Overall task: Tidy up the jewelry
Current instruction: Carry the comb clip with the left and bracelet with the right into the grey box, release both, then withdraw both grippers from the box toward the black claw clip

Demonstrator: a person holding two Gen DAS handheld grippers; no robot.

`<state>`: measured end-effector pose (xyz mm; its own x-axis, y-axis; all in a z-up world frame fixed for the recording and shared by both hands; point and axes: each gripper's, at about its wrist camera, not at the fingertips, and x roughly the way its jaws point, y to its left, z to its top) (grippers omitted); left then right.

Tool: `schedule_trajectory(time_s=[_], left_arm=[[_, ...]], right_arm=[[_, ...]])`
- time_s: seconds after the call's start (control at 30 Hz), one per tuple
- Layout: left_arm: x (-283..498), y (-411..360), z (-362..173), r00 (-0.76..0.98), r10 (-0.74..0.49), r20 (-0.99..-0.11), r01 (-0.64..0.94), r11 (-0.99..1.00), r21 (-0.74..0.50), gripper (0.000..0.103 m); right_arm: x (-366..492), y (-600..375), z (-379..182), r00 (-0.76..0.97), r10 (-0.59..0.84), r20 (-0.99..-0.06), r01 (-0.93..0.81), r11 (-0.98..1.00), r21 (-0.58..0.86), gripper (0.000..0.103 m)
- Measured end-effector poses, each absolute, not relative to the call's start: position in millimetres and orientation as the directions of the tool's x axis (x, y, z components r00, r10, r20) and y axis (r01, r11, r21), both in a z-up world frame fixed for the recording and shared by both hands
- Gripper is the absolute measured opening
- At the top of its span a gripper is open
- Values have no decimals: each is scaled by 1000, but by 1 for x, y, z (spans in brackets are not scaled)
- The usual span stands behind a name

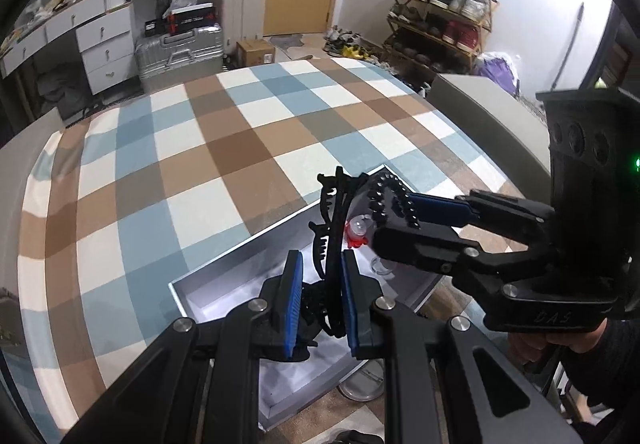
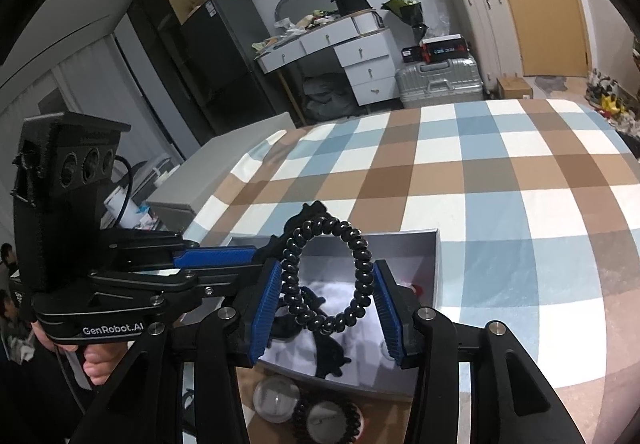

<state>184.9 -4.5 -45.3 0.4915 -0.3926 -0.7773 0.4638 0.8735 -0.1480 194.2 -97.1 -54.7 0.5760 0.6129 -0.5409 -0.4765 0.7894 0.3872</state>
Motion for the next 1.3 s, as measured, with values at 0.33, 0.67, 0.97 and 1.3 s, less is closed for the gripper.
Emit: schedule_trajectory(time_s=[0.33, 0.67, 0.97, 1.3], left_arm=[[180, 11, -34, 574, -357, -737, 389, 911, -138, 42], [148, 29, -20, 711, -230, -665, 237, 968, -82, 60], [120, 33, -12, 786, -166, -596, 148, 986, -79, 78], [86, 35, -12, 825, -83, -558, 56, 996, -65, 84]], right_arm=[[175, -112, -36, 650, 611, -452, -490, 791, 366, 77], [148, -116, -17, 727, 558, -401, -464, 829, 311, 100], [119, -115, -3, 748, 555, -365, -479, 831, 284, 103], [84, -113, -5, 793, 507, -338, -450, 861, 237, 103]])
